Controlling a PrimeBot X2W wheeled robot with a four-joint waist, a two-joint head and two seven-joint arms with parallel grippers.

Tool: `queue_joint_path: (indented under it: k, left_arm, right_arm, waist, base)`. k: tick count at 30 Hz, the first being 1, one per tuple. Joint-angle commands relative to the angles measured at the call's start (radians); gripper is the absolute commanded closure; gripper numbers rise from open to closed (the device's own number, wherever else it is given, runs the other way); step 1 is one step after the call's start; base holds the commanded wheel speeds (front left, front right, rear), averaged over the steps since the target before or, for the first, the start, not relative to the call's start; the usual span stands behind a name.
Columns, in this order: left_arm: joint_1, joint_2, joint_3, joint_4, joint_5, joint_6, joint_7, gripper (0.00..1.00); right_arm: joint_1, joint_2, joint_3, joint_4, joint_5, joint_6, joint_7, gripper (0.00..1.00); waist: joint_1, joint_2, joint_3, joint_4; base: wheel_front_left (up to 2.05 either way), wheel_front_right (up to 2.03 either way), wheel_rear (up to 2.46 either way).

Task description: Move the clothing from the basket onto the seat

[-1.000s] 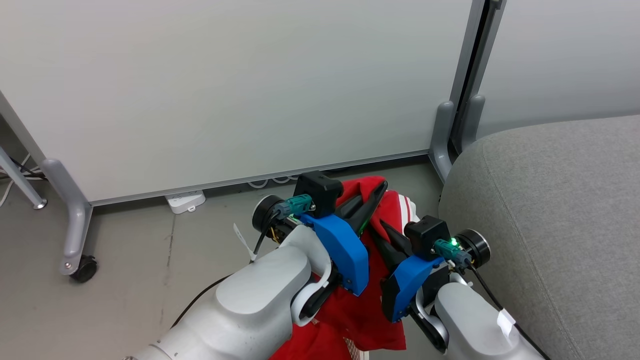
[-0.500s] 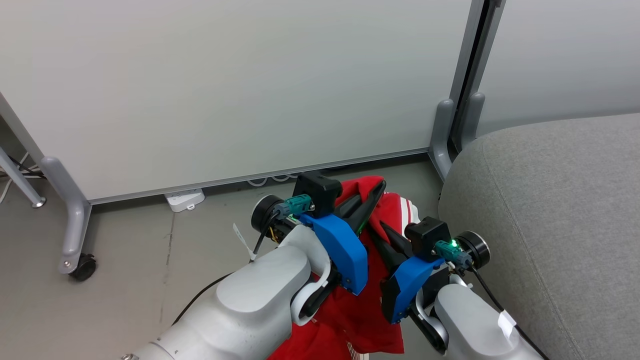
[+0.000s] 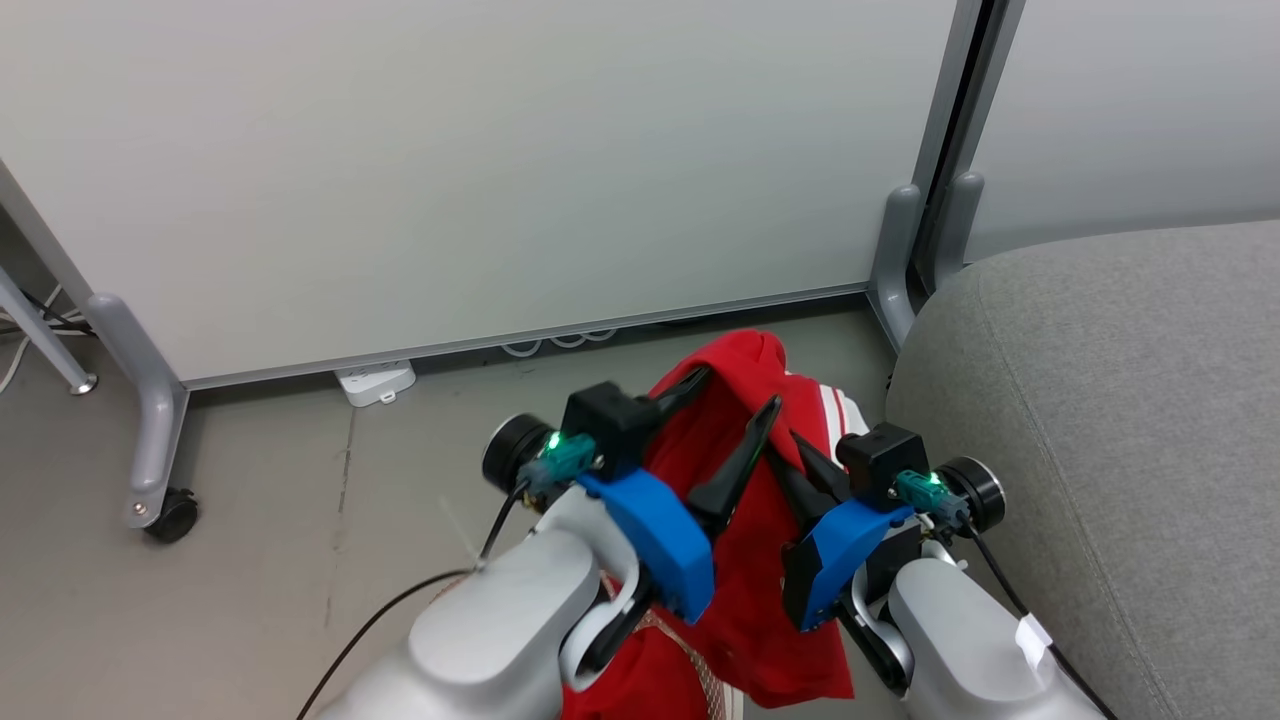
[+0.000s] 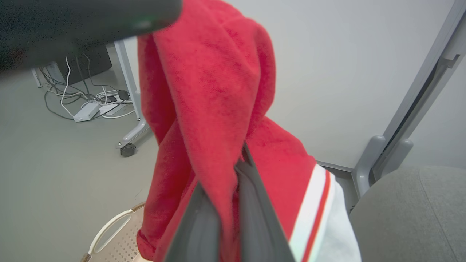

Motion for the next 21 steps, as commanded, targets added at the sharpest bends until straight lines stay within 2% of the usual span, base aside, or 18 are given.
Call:
queue_joint_path:
  k: [1, 5, 12, 17, 21]
  left_arm:
    - [0.020, 0.008, 0.010, -0.005, 0.009, 0.000, -0.003, 0.00]
    - [0.139, 0.034, 0.114, -0.100, 0.127, -0.007, -0.003, 0.00]
    - [0.341, 0.070, 0.284, -0.219, 0.299, -0.058, -0.003, 0.00]
    - [0.450, 0.087, 0.378, -0.254, 0.396, -0.086, -0.003, 0.00]
    - [0.503, 0.090, 0.439, -0.292, 0.480, -0.089, -0.003, 0.00]
  right_arm:
    - [-0.005, -0.002, -0.004, 0.000, -0.007, -0.001, -0.007, 1.00]
    - [0.006, -0.002, -0.038, 0.000, -0.021, -0.001, -0.007, 1.00]
    - [0.028, -0.002, -0.068, -0.014, -0.035, -0.001, -0.009, 1.00]
    - [0.036, -0.002, -0.080, -0.020, -0.045, -0.001, -0.009, 1.00]
    - [0.043, -0.002, -0.091, -0.023, -0.054, -0.001, -0.010, 1.00]
  waist:
    - [0.0000, 0.0000, 0.001, 0.002]
    - [0.0000, 0.0000, 0.006, 0.009]
    - [0.0000, 0.0000, 0.013, 0.013]
    - [0.0000, 0.0000, 0.020, 0.011]
    - [0.0000, 0.0000, 0.026, 0.011]
  base:
    - [0.00, 0.00, 0.00]
    - [0.00, 0.00, 0.00]
    - [0.00, 0.00, 0.00]
    - [0.00, 0.00, 0.00]
    - [0.00, 0.00, 0.00]
